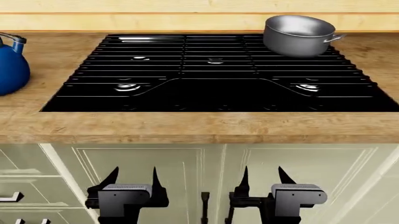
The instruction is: Pick the kettle from the counter and place it on a stove burner. Then turn the burner on.
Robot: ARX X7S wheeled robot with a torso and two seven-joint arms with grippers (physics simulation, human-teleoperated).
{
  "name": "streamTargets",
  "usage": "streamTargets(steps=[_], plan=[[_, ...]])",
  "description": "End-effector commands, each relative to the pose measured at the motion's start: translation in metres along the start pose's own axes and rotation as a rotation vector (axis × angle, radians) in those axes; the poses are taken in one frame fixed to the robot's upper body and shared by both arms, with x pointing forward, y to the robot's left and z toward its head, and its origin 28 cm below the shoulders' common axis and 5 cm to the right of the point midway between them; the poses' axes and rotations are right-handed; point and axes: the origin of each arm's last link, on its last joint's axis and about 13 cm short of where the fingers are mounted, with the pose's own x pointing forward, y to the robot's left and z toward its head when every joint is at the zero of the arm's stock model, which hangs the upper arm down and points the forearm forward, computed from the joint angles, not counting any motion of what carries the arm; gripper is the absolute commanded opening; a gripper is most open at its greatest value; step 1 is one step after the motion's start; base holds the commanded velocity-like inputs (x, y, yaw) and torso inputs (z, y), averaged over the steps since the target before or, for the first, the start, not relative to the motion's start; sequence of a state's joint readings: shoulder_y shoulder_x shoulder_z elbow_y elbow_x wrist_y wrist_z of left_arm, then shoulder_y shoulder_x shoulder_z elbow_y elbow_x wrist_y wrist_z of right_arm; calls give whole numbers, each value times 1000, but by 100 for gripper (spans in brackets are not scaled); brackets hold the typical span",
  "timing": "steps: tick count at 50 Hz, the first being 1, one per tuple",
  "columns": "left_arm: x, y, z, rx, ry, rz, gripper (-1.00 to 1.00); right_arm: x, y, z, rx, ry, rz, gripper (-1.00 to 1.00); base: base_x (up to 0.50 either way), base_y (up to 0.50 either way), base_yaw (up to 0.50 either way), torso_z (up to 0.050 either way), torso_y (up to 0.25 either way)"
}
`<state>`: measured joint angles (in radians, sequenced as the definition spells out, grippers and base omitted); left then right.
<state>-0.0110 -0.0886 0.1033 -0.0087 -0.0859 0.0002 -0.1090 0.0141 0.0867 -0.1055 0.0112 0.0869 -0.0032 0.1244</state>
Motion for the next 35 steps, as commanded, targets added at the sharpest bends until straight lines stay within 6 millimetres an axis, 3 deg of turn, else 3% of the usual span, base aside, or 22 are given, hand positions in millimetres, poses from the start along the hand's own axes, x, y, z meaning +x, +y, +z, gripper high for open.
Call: streamTargets(steps=[1, 35], plan=[[0, 0, 0, 0, 1, 0, 100, 0, 0, 0, 1, 0, 0, 100, 0, 500, 0, 0, 0], [0, 0, 0, -1, -7, -8, 100, 1, 0, 0, 2, -1, -2, 100, 0, 500, 0, 0, 0]])
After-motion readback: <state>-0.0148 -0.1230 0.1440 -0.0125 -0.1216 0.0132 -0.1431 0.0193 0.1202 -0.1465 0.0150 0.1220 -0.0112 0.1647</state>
